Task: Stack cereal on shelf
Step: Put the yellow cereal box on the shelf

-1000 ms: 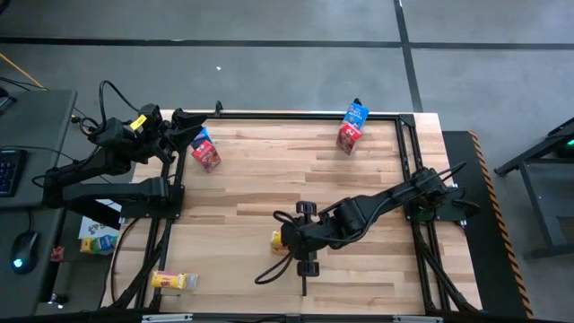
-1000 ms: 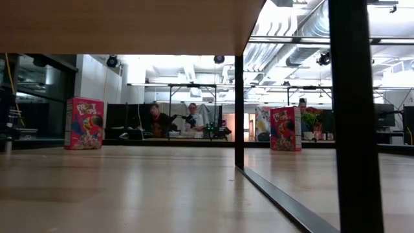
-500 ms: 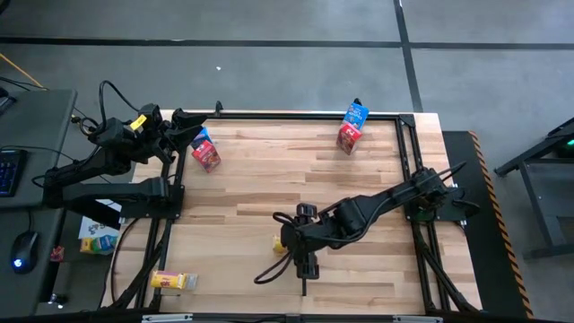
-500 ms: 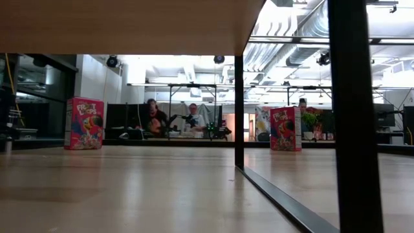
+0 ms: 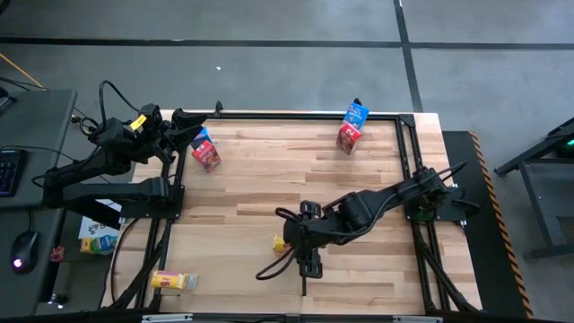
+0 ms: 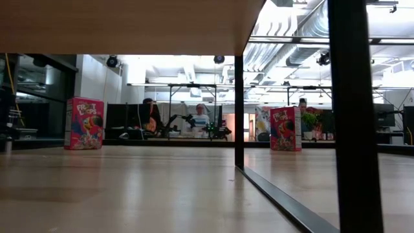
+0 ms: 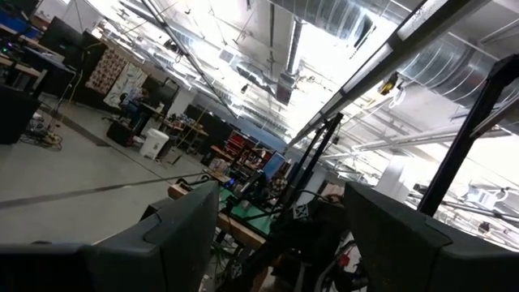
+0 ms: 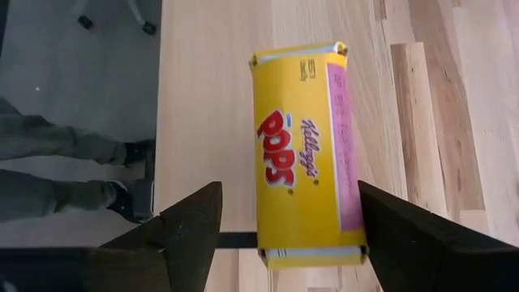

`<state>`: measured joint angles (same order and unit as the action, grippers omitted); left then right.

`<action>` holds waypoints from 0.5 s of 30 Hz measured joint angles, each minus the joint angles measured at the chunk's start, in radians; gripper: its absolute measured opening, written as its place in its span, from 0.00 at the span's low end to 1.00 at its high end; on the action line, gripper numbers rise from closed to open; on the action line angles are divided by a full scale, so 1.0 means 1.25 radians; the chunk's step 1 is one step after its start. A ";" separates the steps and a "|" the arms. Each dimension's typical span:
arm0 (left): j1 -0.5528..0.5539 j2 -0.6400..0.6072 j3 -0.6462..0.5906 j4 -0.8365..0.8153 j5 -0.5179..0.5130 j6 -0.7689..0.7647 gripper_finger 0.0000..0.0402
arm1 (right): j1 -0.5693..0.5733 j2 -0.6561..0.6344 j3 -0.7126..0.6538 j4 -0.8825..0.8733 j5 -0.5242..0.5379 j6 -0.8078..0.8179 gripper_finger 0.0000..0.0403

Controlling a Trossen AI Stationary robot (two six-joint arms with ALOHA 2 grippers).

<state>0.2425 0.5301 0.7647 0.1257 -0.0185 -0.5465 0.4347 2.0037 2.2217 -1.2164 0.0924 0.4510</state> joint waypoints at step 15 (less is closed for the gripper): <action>0.000 0.000 0.000 0.000 0.000 -0.001 0.64 | 0.009 0.000 0.005 -0.011 -0.033 0.025 0.65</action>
<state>0.2428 0.5301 0.7647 0.1254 -0.0185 -0.5473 0.4461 2.0037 2.2276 -1.2300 0.0508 0.4818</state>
